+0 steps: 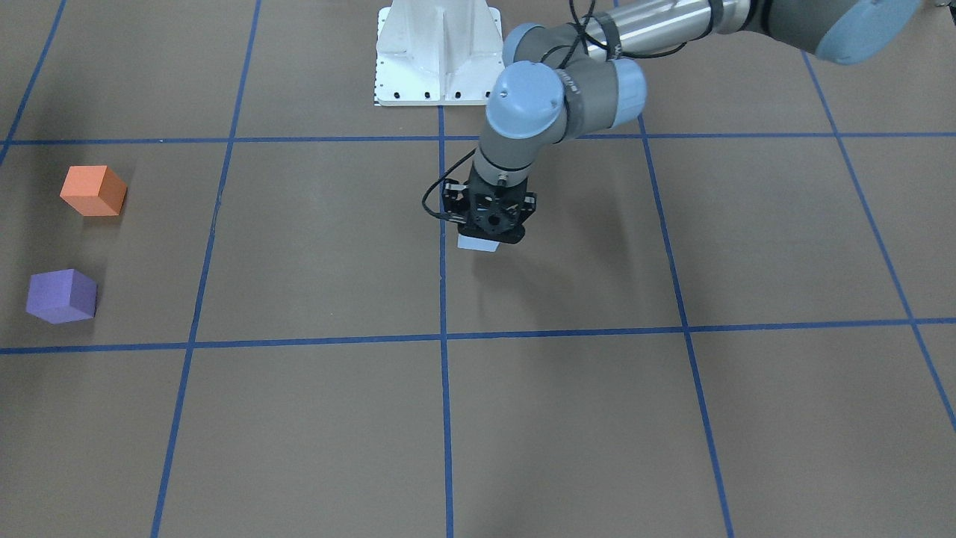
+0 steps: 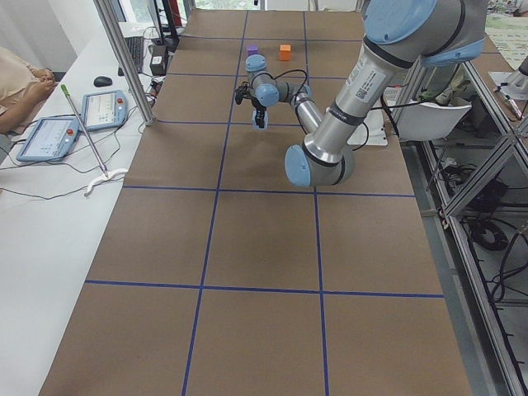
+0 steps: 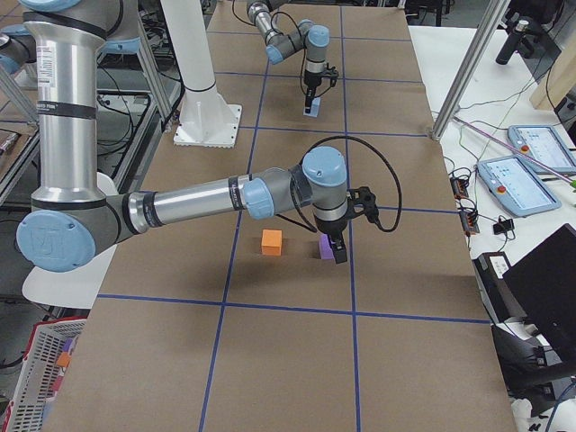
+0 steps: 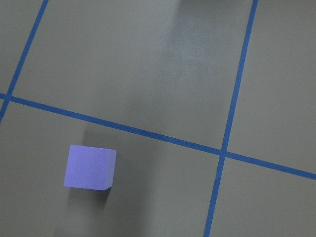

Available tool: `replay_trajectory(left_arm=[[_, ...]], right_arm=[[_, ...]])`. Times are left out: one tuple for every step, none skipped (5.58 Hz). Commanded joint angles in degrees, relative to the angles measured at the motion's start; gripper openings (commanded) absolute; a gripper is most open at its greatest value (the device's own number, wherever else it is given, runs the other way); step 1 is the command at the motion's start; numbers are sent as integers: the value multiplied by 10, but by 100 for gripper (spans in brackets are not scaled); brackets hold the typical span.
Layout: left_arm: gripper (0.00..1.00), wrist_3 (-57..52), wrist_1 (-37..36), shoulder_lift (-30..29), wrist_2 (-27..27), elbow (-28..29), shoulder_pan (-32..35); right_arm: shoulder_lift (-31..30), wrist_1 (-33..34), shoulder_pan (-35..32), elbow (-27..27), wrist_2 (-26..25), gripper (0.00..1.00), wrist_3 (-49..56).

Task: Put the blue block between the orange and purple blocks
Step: 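Carry the light blue cube with the left gripper to the table center and release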

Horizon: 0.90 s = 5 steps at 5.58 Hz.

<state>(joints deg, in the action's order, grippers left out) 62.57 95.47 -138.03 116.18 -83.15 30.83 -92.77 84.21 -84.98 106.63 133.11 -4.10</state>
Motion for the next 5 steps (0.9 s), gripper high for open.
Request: replay_trajectory(left_arm=[[62,22,2,-40,-16,55,-13],[100,38,2,-40,-32,55,-21],[100,73,2,-41,-69,54,-36],[100,69,1,-40,-67,40,-31],[100,49,-13,-37,-58,11,-6]], right_arm=[[4,0,8,1,0,100,-12],[4,0,12,1,0,100,-14],[7,-3,18,2,0,100,-24],[29,-10,31,2,2,100,-51],[64,-12,67,7,4,100,-130]])
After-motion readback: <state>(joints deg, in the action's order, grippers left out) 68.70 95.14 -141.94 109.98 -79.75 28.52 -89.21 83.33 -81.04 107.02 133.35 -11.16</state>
